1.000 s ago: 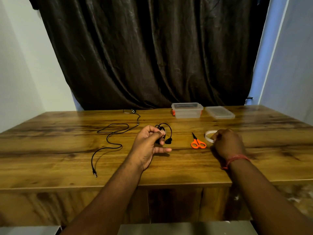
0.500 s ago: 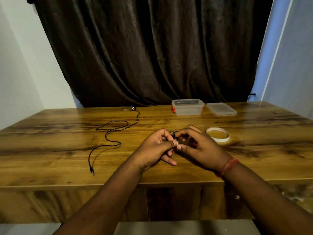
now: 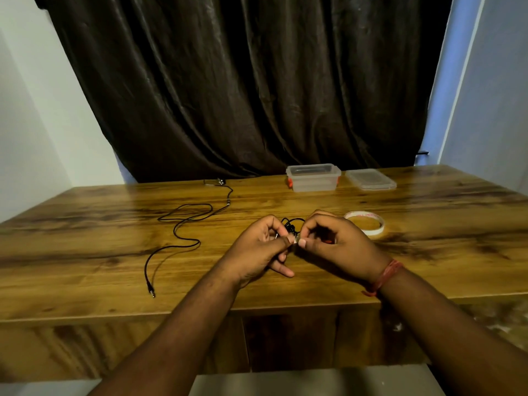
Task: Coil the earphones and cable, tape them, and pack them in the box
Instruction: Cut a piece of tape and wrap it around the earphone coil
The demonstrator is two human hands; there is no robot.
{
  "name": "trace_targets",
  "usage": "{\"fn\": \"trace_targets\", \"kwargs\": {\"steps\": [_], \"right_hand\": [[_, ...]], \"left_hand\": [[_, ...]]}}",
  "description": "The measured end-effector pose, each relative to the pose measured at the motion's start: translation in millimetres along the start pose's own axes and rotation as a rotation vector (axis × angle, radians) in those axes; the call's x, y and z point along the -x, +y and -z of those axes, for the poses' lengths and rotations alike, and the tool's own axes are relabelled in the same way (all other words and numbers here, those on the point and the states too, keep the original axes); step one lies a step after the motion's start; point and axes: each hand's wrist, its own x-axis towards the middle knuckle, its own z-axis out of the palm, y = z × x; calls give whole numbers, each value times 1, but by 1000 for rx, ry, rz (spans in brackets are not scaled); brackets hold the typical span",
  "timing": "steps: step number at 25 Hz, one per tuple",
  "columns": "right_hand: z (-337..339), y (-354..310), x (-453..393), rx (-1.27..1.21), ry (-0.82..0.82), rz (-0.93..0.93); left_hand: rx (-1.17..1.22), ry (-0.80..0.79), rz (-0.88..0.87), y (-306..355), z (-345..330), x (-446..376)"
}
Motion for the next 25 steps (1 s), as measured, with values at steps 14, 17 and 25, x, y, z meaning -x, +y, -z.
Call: {"fn": "trace_targets", "kwargs": {"steps": [14,17,25], "right_hand": [[-17,-21,-14,-593,422,-207],[-35,-22,-16,-465,307,-178],[-38,-15,-14,-263,233,-66]], "left_hand": [[214,-27,52,6,0,-1],[195,2,45,5,0,-2],[91,-55,18,2,-2,-2]]}}
